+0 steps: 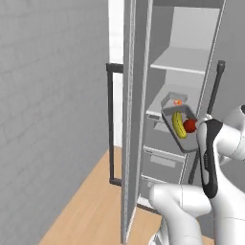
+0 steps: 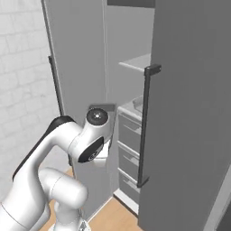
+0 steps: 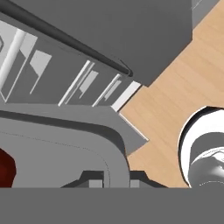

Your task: Take the meat container that has the shrimp and place it on the second highest rack of the freezer. Then take the vegetable container that has the bell pepper and cucumber and place it on the highest rack of the freezer.

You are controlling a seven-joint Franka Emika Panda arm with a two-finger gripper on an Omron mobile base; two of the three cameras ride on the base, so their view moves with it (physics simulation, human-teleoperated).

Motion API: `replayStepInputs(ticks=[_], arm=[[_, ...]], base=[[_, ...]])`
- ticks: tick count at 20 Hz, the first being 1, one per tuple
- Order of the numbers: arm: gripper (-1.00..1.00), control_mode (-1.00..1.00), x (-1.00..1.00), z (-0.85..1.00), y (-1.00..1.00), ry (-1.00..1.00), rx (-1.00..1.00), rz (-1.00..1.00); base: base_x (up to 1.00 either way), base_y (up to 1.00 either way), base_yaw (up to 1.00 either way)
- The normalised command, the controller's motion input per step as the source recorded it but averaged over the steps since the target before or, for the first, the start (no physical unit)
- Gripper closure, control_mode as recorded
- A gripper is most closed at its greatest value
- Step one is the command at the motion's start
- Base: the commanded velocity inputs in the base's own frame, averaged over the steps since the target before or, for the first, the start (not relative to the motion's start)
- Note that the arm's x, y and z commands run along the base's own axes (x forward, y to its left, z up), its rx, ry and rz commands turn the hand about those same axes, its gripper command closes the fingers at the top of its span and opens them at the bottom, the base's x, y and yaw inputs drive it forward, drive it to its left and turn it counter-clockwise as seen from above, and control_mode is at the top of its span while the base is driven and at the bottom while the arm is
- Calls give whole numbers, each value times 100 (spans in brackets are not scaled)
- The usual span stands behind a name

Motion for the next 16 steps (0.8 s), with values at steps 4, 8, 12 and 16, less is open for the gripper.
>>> replayStepInputs(ticks=[4, 8, 12, 16], arm=[[100, 100, 0, 0, 0, 0, 0, 0], [100, 100, 0, 0, 0, 0, 0, 0], [100, 100, 0, 0, 0, 0, 0, 0], [100, -100, 0, 26, 29, -4, 0, -17]], base=[[77, 0, -21], [64, 0, -22], [24, 20, -20], [0, 11, -6]])
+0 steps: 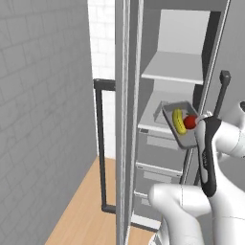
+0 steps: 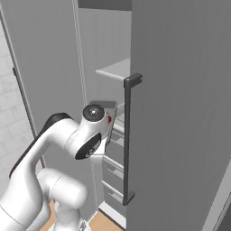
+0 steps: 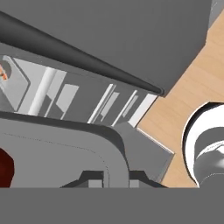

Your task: Take the meat container that has the shrimp and place it on the second highest rack of the freezer. Then take the vegetable container that has the bell pepper and cucumber and place it on the highest rack of the freezer.

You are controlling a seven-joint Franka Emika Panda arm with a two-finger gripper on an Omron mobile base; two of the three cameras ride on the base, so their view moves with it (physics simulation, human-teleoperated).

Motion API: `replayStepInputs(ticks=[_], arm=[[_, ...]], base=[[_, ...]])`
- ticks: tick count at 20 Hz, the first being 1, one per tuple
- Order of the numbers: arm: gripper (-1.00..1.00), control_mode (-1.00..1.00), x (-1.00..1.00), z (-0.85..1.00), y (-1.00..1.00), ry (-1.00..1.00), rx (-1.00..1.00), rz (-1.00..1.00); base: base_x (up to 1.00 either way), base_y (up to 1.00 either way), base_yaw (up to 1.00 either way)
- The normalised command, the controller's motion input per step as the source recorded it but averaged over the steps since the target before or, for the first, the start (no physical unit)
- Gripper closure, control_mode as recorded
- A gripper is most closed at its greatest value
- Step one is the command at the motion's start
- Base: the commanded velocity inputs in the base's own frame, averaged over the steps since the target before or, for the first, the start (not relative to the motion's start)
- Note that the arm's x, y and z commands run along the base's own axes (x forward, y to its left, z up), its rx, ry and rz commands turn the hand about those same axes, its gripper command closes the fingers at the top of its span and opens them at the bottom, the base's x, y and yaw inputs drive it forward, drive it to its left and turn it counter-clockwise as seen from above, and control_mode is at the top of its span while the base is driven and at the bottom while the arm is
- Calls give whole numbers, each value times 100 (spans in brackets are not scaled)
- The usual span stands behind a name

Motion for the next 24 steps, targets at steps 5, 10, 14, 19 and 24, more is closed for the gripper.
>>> replayStepInputs(ticks=[5, 10, 14, 19, 24], arm=[[100, -100, 16, 57, 44, -1, 0, -28], [100, -100, 45, 68, 26, -2, 0, -32], [100, -100, 68, 83, 2, -1, 0, -24], [100, -100, 75, 84, -11, 0, 0, -20], [100, -100, 80, 59, -24, 1, 0, -14]], base=[[0, 0, 0], [0, 0, 0], [0, 0, 0], [0, 0, 0], [0, 0, 0]])
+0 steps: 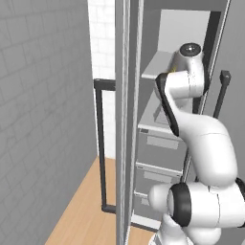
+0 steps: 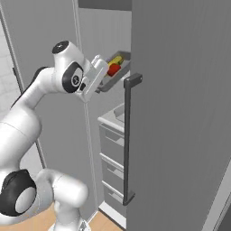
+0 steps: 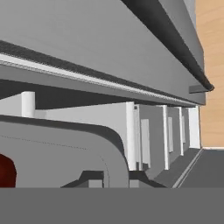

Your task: Take the meat container that has the shrimp and place it on the second highest rack of the freezer. Then take the vegetable container that has the bell pepper and cucumber and place it on the highest rack of the freezer.

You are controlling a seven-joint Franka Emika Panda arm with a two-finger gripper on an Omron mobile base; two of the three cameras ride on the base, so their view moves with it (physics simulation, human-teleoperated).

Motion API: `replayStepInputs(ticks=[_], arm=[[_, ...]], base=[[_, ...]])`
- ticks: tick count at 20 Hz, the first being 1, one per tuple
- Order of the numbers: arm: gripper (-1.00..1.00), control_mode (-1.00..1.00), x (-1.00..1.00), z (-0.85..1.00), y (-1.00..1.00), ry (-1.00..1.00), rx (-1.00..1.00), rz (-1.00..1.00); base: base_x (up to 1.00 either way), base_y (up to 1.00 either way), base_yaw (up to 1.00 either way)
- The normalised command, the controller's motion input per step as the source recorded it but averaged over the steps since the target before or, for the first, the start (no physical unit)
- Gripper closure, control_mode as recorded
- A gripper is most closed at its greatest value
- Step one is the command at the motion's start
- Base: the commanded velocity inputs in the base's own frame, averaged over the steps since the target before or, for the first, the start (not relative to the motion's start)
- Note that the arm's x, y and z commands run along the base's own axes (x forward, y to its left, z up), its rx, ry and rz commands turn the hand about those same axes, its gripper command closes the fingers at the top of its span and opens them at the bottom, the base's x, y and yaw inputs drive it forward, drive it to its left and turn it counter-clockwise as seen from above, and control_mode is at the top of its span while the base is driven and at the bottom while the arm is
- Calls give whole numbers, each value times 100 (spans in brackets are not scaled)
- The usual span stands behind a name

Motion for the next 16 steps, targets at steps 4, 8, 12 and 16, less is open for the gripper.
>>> replayStepInputs(ticks=[4, 8, 12, 16], arm=[[100, -100, 79, 17, -43, 6, 0, -7], [100, -100, 77, 0, -44, 5, 1, 0], [100, -100, 69, 0, -58, 1, 2, -1], [100, -100, 65, 0, -56, 0, 3, -4]], base=[[0, 0, 0], [0, 0, 0], [0, 0, 0], [0, 0, 0]])
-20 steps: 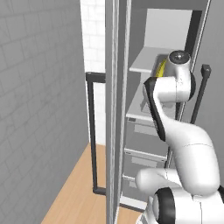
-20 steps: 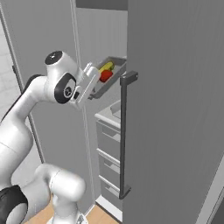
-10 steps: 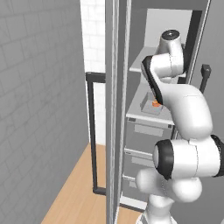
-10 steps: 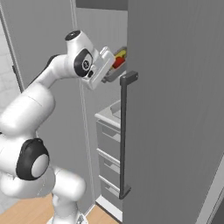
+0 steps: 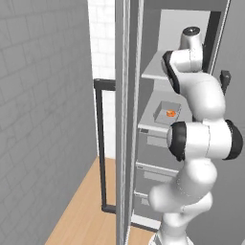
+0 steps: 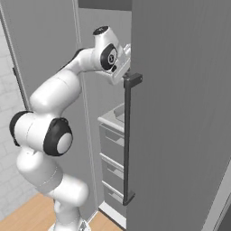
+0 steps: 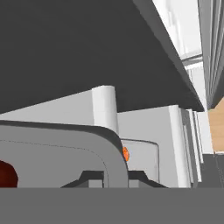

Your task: Take the meat container that has the shrimp and place it on the second highest rack of the freezer. Then take the vegetable container that has the bell pepper and cucumber and place it on the highest rack of the freezer.

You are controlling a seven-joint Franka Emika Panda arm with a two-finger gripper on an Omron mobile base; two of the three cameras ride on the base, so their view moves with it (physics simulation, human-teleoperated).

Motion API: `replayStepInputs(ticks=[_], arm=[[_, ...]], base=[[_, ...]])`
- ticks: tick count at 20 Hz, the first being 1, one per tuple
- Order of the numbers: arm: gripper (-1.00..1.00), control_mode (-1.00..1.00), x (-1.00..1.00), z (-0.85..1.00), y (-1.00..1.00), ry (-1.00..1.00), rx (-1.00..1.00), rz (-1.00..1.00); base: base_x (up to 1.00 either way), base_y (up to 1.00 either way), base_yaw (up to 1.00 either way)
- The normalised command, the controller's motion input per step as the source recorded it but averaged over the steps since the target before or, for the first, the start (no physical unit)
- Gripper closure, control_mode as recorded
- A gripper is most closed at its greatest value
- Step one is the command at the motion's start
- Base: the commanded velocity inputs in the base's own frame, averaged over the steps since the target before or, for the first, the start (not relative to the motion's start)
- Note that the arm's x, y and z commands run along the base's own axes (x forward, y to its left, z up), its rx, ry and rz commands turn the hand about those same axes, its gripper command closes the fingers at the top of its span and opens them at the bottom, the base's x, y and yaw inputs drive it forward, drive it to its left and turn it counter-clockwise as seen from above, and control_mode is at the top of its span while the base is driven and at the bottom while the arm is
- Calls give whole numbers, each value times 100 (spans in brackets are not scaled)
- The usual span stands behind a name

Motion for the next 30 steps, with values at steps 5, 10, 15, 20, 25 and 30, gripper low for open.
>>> replayStepInputs(ticks=[5, 10, 15, 20, 25, 30], arm=[[100, -100, 55, -13, -13, 2, 0, 0], [-100, -100, 32, -42, 0, 2, 0, 0], [-100, -100, -23, -20, 0, -18, 0, 0], [-100, -100, -57, 0, 9, -32, 0, 0], [-100, -100, -94, 4, 44, -28, -3, 0], [-100, -100, -90, 37, 61, -9, -5, 0]], base=[[0, 0, 0], [0, 0, 0], [0, 0, 0], [0, 0, 0], [0, 0, 0], [0, 0, 0]])
